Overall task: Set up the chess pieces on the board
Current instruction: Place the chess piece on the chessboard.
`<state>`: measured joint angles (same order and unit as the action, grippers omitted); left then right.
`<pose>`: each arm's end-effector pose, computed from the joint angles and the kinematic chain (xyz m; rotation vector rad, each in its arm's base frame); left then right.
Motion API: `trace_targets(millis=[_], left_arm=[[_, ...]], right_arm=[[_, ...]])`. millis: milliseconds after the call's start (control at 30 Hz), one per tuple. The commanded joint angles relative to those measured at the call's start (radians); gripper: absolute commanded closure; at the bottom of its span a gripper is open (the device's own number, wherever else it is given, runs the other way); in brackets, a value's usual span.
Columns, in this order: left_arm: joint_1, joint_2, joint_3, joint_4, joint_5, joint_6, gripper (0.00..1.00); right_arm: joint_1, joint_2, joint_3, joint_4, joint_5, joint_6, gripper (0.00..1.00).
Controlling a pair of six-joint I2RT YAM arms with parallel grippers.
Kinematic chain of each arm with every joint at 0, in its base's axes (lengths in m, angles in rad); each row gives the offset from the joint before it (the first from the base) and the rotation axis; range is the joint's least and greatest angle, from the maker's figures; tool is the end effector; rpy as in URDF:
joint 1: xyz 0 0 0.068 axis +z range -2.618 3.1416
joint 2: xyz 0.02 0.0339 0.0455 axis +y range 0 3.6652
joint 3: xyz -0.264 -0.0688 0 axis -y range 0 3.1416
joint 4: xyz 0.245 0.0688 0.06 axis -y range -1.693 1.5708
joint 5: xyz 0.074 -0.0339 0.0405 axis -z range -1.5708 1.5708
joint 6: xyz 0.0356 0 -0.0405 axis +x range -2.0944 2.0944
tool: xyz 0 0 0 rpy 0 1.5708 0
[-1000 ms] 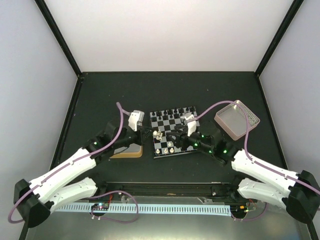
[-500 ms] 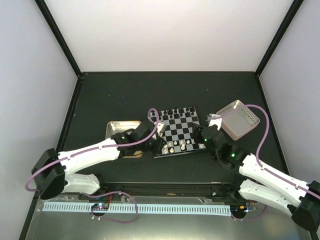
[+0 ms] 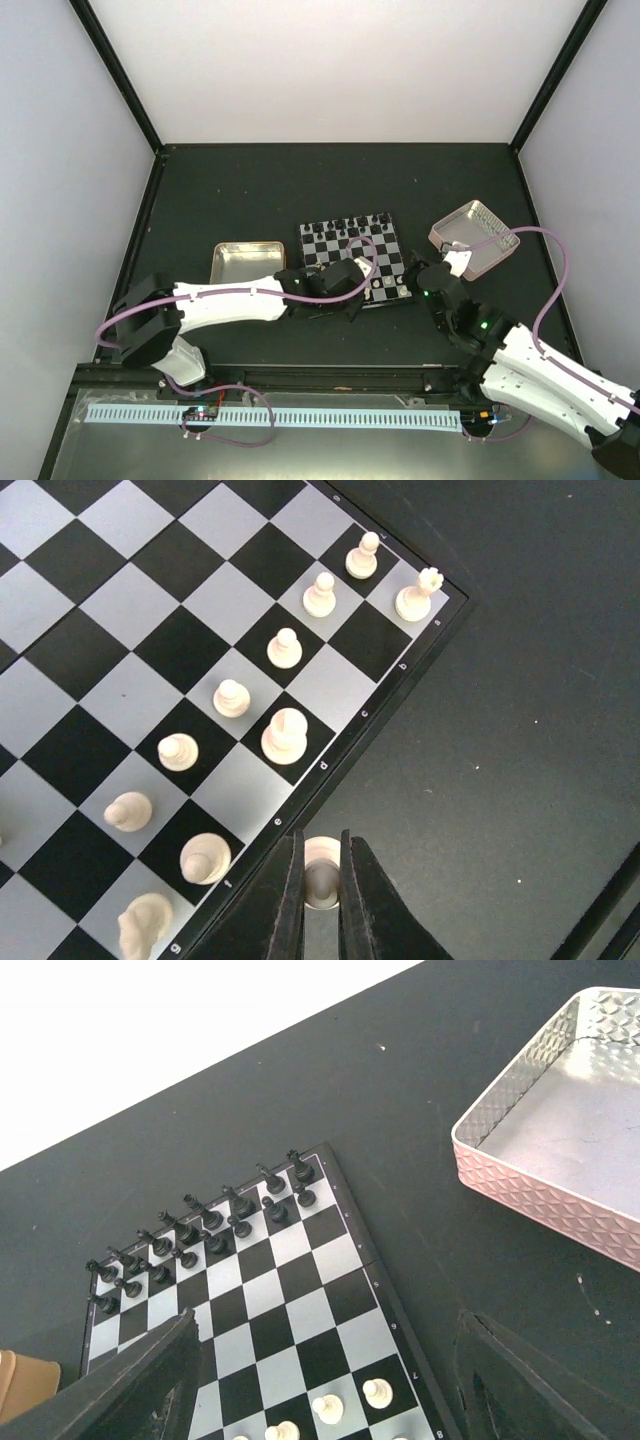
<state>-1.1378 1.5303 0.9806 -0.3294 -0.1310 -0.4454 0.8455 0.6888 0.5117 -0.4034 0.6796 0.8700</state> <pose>0.1382 -0.2879 0.2163 0.7975 2.3861 -0.5289 0.1182 0.0996 0.2414 0.4049 1.9886 0.3532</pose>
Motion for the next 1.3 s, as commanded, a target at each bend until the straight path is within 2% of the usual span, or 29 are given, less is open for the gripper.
trace_targets(millis=[0,267,700,1267], left_arm=[[-0.025,0.04,0.071,0.002,-0.043,0.044,0.99],[-0.033,0.107,0.135,0.044,0.02,0.083,0.98],[-0.034,0.302,0.275,0.05,-0.025,0.165,0.98],[-0.033,0.384,0.289,0.066,-0.099,0.177,0.95]], right_arm=[[-0.006,-0.033,-0.006,-0.024,0.068,0.032,0.3],[-0.005,-0.104,-0.002,-0.109,0.121,0.085,0.3],[-0.005,-0.282,0.008,-0.232,0.214,0.142,0.29],[-0.006,-0.29,-0.004,-0.242,0.206,0.15,0.29]])
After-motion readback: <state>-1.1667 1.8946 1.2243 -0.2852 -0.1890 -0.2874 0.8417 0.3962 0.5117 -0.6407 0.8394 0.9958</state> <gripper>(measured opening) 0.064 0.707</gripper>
